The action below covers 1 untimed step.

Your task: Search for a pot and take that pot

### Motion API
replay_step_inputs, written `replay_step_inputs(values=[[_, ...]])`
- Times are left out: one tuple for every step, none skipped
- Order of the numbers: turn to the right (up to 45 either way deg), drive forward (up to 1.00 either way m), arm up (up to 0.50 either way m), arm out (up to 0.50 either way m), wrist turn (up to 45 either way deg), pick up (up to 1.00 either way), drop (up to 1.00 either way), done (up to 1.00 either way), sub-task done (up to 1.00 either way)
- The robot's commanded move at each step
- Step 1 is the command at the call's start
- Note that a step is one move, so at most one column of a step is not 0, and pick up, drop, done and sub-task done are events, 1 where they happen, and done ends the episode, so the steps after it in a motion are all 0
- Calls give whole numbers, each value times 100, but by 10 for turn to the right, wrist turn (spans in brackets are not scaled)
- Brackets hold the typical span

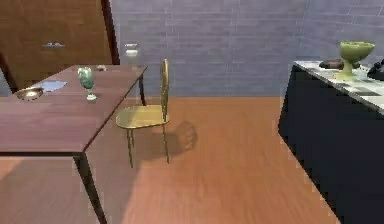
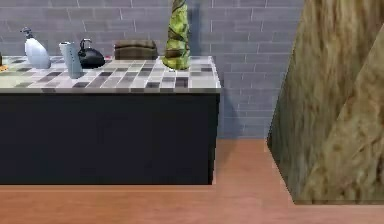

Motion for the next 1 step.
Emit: replay_step_inputs(values=[[450, 0, 0, 0, 0, 0, 0, 0, 0]])
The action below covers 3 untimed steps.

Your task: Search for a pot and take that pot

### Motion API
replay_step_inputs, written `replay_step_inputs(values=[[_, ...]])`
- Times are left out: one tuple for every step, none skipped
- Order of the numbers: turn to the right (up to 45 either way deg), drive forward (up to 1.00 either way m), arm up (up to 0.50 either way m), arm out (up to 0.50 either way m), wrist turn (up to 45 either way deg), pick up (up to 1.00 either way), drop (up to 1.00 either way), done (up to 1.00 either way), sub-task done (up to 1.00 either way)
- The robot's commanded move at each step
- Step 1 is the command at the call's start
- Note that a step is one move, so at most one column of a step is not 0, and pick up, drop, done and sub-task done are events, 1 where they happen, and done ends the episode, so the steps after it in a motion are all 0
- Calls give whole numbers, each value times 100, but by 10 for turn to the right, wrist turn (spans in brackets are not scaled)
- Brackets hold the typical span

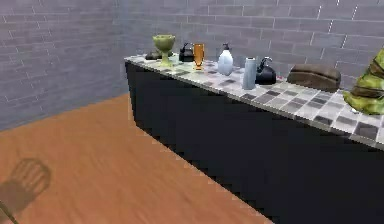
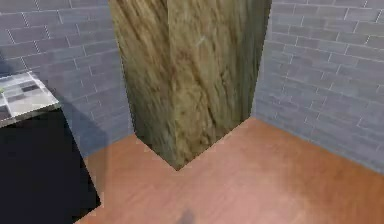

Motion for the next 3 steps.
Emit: replay_step_inputs(values=[[390, 0, 0, 0, 0, 0, 0, 0, 0], [0, 45, 0, 0, 0, 0, 0, 0, 0], [-450, 0, 0, 0, 0, 0, 0, 0, 0]])
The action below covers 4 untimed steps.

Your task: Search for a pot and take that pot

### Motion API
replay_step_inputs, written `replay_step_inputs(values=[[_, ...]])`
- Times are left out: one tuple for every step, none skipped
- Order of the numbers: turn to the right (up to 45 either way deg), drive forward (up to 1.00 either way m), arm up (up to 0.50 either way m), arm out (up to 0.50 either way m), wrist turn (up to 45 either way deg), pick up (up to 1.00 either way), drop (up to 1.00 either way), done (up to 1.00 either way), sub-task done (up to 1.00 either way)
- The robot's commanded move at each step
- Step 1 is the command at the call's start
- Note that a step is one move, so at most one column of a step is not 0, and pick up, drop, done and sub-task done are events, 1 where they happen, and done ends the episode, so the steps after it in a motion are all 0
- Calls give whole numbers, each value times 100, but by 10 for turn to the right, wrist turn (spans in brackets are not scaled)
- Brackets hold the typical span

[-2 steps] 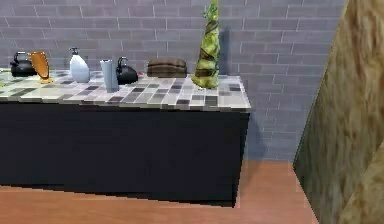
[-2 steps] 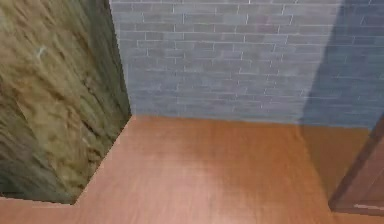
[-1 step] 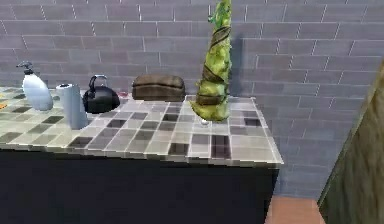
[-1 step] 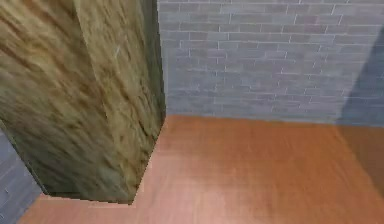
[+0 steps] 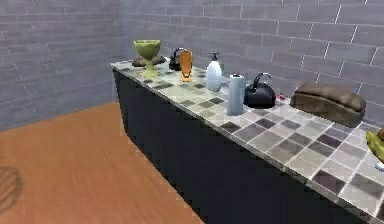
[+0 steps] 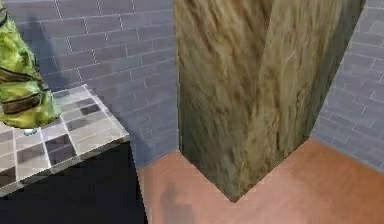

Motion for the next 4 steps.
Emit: replay_step_inputs(values=[[-450, 0, 0, 0, 0, 0, 0, 0, 0], [-240, 0, 0, 0, 0, 0, 0, 0, 0], [450, 0, 0, 0, 0, 0, 0, 0, 0], [120, 0, 0, 0, 0, 0, 0, 0, 0]])
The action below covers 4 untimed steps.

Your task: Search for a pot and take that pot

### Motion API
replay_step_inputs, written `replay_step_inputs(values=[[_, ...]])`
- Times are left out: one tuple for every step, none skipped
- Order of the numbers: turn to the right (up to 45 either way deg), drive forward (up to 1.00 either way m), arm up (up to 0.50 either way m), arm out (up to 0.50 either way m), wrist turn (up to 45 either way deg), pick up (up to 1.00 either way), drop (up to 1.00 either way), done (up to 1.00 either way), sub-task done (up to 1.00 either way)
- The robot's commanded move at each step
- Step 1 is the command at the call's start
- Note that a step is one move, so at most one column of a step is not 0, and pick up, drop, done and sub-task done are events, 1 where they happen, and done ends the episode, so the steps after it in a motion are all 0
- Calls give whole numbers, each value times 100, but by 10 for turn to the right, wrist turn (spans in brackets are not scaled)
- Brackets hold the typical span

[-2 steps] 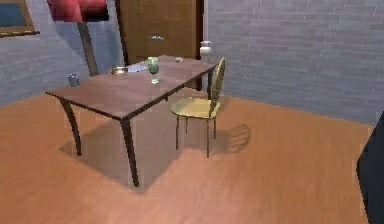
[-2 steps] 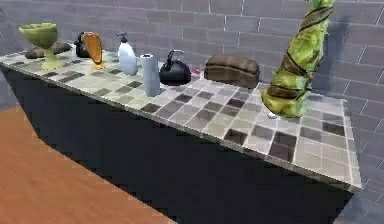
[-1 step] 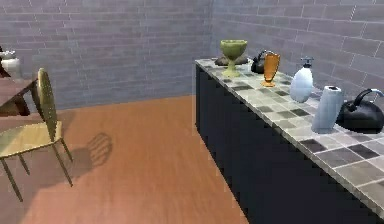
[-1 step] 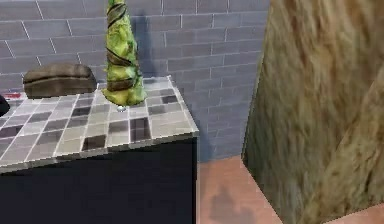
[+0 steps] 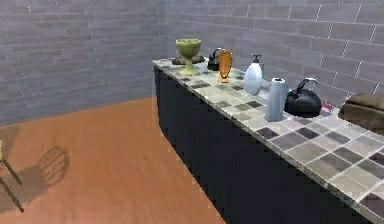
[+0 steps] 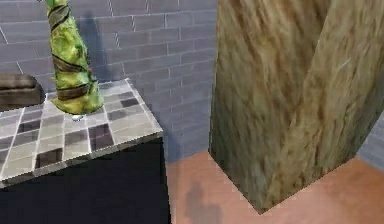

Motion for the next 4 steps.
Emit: replay_step_inputs(values=[[0, 70, 0, 0, 0, 0, 0, 0, 0], [-270, 0, 0, 0, 0, 0, 0, 0, 0], [0, 0, 50, 0, 0, 0, 0, 0, 0], [0, 0, 38, 0, 0, 0, 0, 0, 0]])
